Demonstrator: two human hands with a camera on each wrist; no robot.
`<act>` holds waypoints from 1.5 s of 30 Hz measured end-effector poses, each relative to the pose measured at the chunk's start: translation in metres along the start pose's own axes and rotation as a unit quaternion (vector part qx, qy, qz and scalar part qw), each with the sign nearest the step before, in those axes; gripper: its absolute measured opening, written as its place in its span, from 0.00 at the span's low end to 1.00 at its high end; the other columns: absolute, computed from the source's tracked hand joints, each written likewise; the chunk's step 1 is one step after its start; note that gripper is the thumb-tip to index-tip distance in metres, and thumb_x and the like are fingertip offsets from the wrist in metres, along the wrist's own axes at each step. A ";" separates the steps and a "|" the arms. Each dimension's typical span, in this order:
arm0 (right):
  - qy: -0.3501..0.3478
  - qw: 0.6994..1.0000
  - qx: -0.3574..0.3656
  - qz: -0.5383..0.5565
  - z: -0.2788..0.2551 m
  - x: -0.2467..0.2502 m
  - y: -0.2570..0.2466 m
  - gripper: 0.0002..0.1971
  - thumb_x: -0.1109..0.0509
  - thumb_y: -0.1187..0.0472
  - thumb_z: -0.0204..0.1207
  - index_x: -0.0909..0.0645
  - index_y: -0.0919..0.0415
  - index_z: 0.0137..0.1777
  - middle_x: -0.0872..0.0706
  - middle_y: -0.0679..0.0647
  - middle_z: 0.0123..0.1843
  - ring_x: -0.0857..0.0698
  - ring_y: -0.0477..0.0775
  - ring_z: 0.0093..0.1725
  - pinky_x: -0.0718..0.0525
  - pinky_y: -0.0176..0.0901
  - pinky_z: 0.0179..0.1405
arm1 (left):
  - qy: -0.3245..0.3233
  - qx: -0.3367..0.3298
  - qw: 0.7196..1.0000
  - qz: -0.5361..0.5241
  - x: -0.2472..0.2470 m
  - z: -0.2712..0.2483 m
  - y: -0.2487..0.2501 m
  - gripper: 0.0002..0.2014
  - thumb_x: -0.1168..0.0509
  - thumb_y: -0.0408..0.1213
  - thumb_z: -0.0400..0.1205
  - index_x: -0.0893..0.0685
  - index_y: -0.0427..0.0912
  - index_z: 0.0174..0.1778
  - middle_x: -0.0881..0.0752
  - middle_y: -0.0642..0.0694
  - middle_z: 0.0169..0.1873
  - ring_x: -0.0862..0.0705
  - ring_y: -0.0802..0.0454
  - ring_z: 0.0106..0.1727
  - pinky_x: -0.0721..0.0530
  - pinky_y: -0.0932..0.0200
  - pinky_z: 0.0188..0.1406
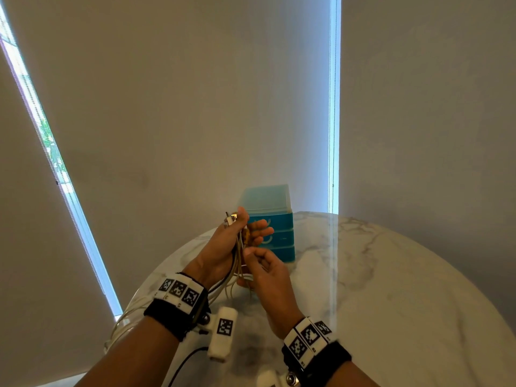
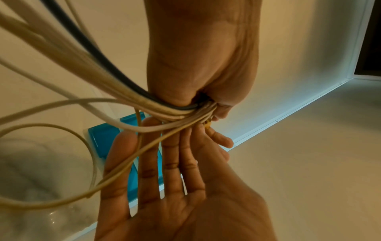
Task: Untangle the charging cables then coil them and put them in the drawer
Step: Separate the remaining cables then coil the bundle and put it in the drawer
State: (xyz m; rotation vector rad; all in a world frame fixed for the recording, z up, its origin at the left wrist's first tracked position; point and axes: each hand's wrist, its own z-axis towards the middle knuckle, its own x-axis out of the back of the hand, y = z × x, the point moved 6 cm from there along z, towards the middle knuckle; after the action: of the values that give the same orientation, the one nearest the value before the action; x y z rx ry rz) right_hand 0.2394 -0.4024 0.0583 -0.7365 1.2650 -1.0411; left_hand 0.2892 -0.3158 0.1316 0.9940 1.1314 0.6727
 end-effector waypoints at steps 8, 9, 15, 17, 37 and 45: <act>0.026 0.997 -0.050 0.056 -0.003 -0.001 0.005 0.08 0.27 0.50 0.89 0.09 0.49 0.61 0.04 0.52 0.57 0.05 0.59 0.58 0.05 0.48 0.53 | -0.021 -0.015 0.999 0.032 -0.007 -0.003 -0.002 0.17 0.44 0.57 0.92 0.20 0.47 0.60 0.06 0.37 0.59 0.05 0.43 0.52 0.05 0.54 0.46; 0.029 0.996 -0.061 0.060 -0.003 -0.001 0.006 0.07 0.26 0.49 0.89 0.08 0.48 0.60 0.04 0.52 0.56 0.04 0.59 0.58 0.05 0.49 0.53 | -0.023 -0.010 0.999 0.047 -0.008 -0.004 -0.003 0.18 0.45 0.57 0.93 0.20 0.47 0.61 0.06 0.37 0.60 0.05 0.42 0.54 0.05 0.52 0.47; 0.032 0.995 -0.076 0.048 0.001 0.004 0.010 0.08 0.31 0.53 0.92 0.11 0.50 0.63 0.04 0.55 0.55 0.04 0.57 0.54 0.06 0.46 0.48 | -0.035 0.004 0.989 0.143 -0.010 -0.001 -0.010 0.17 0.39 0.56 0.92 0.19 0.44 0.60 0.13 0.45 0.41 0.10 0.48 0.45 0.09 0.53 0.49; 0.021 0.993 -0.097 0.059 0.004 0.001 0.012 0.11 0.31 0.52 0.92 0.12 0.56 0.64 0.04 0.57 0.54 0.05 0.56 0.52 0.07 0.46 0.46 | -0.031 0.004 0.982 0.185 -0.009 0.002 -0.011 0.19 0.36 0.58 0.90 0.20 0.43 0.53 0.18 0.48 0.36 0.18 0.54 0.37 0.13 0.59 0.41; -0.150 0.974 -0.039 -0.163 -0.006 -0.007 -0.011 0.09 0.27 0.65 0.89 0.14 0.48 0.60 0.08 0.45 0.50 0.08 0.36 0.44 0.13 0.30 0.46 | -0.225 0.047 0.771 0.594 -0.046 -0.007 -0.005 0.06 0.39 0.52 0.94 0.20 0.58 0.53 0.14 0.50 0.48 0.18 0.56 0.48 0.18 0.56 0.56; -0.138 0.980 -0.146 0.006 -0.016 -0.012 0.000 0.09 0.39 0.72 0.91 0.18 0.63 0.55 0.12 0.50 0.42 0.11 0.43 0.36 0.12 0.36 0.35 | -0.280 0.082 0.648 0.704 -0.062 -0.009 -0.008 0.23 0.41 0.60 0.93 0.18 0.41 0.65 0.15 0.49 0.49 0.19 0.54 0.49 0.19 0.58 0.51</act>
State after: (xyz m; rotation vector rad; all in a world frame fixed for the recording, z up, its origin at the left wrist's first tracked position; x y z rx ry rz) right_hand 0.2239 -0.3896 0.0599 -1.0572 1.1892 -0.7196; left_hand 0.2606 -0.3691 0.1498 2.0378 -0.3925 1.3233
